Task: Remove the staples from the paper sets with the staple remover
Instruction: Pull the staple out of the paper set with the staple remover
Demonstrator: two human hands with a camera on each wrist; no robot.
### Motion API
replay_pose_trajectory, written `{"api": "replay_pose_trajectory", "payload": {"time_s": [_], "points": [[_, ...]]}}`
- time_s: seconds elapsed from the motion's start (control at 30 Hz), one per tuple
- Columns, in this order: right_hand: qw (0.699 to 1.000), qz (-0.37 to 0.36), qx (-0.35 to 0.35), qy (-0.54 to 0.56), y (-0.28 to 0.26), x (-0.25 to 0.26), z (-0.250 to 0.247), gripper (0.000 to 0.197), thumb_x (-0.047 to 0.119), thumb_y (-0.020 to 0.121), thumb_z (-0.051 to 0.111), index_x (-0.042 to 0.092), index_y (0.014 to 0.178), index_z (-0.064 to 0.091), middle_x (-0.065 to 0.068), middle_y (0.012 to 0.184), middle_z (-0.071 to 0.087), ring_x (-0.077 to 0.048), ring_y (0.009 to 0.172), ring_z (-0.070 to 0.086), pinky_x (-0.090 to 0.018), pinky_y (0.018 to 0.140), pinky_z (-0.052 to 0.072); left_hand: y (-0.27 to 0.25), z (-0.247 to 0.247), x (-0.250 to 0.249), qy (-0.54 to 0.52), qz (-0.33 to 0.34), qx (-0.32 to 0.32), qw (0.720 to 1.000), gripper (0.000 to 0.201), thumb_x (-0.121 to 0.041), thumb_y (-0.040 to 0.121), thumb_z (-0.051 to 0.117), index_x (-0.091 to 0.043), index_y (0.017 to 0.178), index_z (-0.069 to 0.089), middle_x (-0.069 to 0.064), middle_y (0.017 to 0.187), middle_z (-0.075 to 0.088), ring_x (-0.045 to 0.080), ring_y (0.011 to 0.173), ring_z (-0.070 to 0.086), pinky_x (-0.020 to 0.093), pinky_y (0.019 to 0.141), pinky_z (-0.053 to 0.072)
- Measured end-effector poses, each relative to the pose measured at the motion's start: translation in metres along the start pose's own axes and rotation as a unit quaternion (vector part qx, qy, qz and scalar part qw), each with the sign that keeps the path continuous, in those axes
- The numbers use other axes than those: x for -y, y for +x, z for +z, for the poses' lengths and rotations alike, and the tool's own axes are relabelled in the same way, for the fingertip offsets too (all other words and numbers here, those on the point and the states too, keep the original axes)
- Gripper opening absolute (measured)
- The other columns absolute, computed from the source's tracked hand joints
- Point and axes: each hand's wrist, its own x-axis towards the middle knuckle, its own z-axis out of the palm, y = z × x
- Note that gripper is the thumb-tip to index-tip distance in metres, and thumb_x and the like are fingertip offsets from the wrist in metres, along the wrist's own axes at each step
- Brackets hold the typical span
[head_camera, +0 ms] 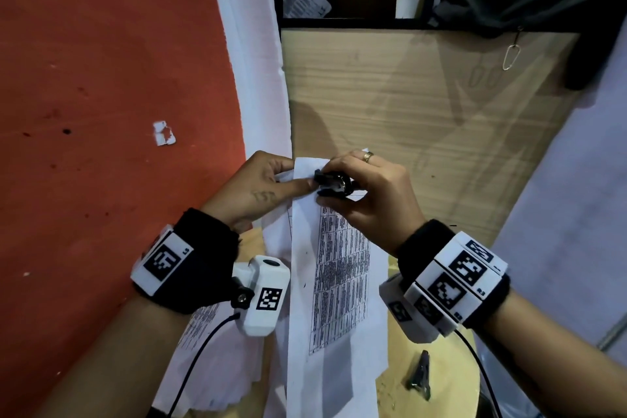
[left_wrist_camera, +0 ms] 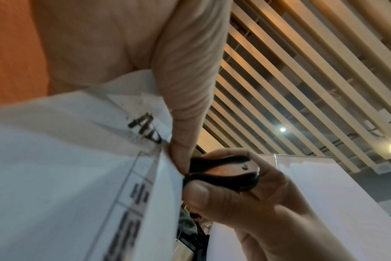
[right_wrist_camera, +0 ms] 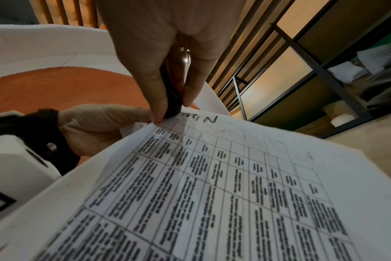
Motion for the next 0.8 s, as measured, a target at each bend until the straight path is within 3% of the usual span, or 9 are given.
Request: {"api": "replay_pose_trajectory", "payload": {"time_s": [0.07, 0.17, 0.27, 0.33, 0.47, 0.6, 0.7, 0.8], "points": [[1.0, 0.008, -0.001, 0.014, 0.0008, 0.0001, -0.0001, 0.026, 0.009, 0.066, 0.078, 0.002, 0.088, 0.067, -0.005, 0.084, 0.066, -0.022, 0.071, 0.06, -0.041, 0.059, 0.054, 0.0, -0.0007, 0.0002, -0.007, -0.003, 0.001, 1.0, 0.03, -0.018, 0.068, 0.069, -0.006, 0.096, 0.07, 0.005, 0.094, 0.074, 0.011, 0.086, 0.067, 0.03, 0.085, 0.052], [0.999, 0.028, -0.005, 0.044, 0.0013, 0.0007, -0.0009, 0.027, 0.011, 0.066, 0.079, 0.003, 0.089, 0.067, -0.005, 0.085, 0.066, -0.016, 0.075, 0.06, -0.04, 0.063, 0.056, 0.001, -0.0004, 0.0018, -0.024, -0.008, 0.004, 1.0, 0.017, -0.01, 0.073, 0.068, -0.015, 0.089, 0.071, -0.005, 0.083, 0.075, 0.007, 0.079, 0.069, 0.023, 0.078, 0.054], [0.997, 0.048, -0.018, 0.062, 0.0016, 0.0017, -0.0017, 0.03, 0.012, 0.062, 0.081, 0.004, 0.089, 0.069, -0.004, 0.085, 0.069, -0.012, 0.079, 0.061, -0.037, 0.065, 0.055, 0.0022, -0.0005, 0.0055, -0.041, -0.011, -0.001, 0.999, 0.015, -0.012, 0.069, 0.069, -0.02, 0.081, 0.074, -0.005, 0.078, 0.074, 0.006, 0.073, 0.069, 0.018, 0.07, 0.055], [0.995, 0.065, -0.022, 0.078, 0.0011, 0.0012, -0.0017, 0.032, 0.012, 0.061, 0.081, 0.004, 0.089, 0.07, -0.003, 0.085, 0.069, -0.011, 0.08, 0.061, -0.034, 0.064, 0.054, 0.0033, -0.0007, 0.0073, -0.042, -0.015, -0.005, 0.999, 0.013, -0.009, 0.073, 0.068, -0.018, 0.08, 0.074, -0.005, 0.077, 0.074, 0.005, 0.072, 0.068, 0.016, 0.069, 0.054], [0.982, 0.12, -0.03, 0.142, -0.0002, 0.0007, -0.0046, 0.035, 0.013, 0.059, 0.082, 0.004, 0.091, 0.07, 0.001, 0.084, 0.067, -0.008, 0.08, 0.063, -0.032, 0.069, 0.057, 0.0034, 0.0018, 0.0067, -0.075, -0.017, 0.003, 0.997, 0.019, -0.004, 0.073, 0.065, -0.007, 0.091, 0.07, -0.003, 0.078, 0.074, 0.007, 0.071, 0.069, 0.016, 0.065, 0.053], [0.972, 0.15, -0.02, 0.179, -0.0013, 0.0008, -0.007, 0.036, 0.006, 0.059, 0.085, 0.006, 0.092, 0.07, 0.002, 0.083, 0.069, -0.005, 0.079, 0.064, -0.022, 0.069, 0.056, 0.0028, 0.0013, 0.0062, -0.085, -0.017, 0.006, 0.996, 0.018, -0.006, 0.071, 0.065, -0.008, 0.088, 0.072, -0.001, 0.079, 0.074, 0.008, 0.071, 0.069, 0.018, 0.066, 0.054], [0.954, 0.186, -0.014, 0.234, -0.0005, -0.0001, -0.0076, 0.037, 0.002, 0.058, 0.085, 0.015, 0.088, 0.067, 0.006, 0.083, 0.069, 0.0, 0.076, 0.065, -0.016, 0.067, 0.053, 0.0021, 0.0021, 0.0052, -0.075, -0.018, 0.004, 0.997, 0.022, -0.011, 0.069, 0.065, -0.008, 0.09, 0.07, -0.002, 0.079, 0.074, 0.009, 0.071, 0.069, 0.018, 0.066, 0.054], [0.953, 0.193, -0.01, 0.233, 0.0011, -0.0018, -0.0073, 0.037, 0.012, 0.055, 0.086, 0.025, 0.083, 0.066, 0.005, 0.082, 0.07, -0.008, 0.077, 0.067, -0.031, 0.071, 0.058, 0.0016, 0.0029, 0.0057, -0.048, -0.011, 0.003, 0.999, 0.021, -0.013, 0.072, 0.066, -0.009, 0.092, 0.07, -0.002, 0.082, 0.075, 0.009, 0.074, 0.069, 0.019, 0.069, 0.054]]}}
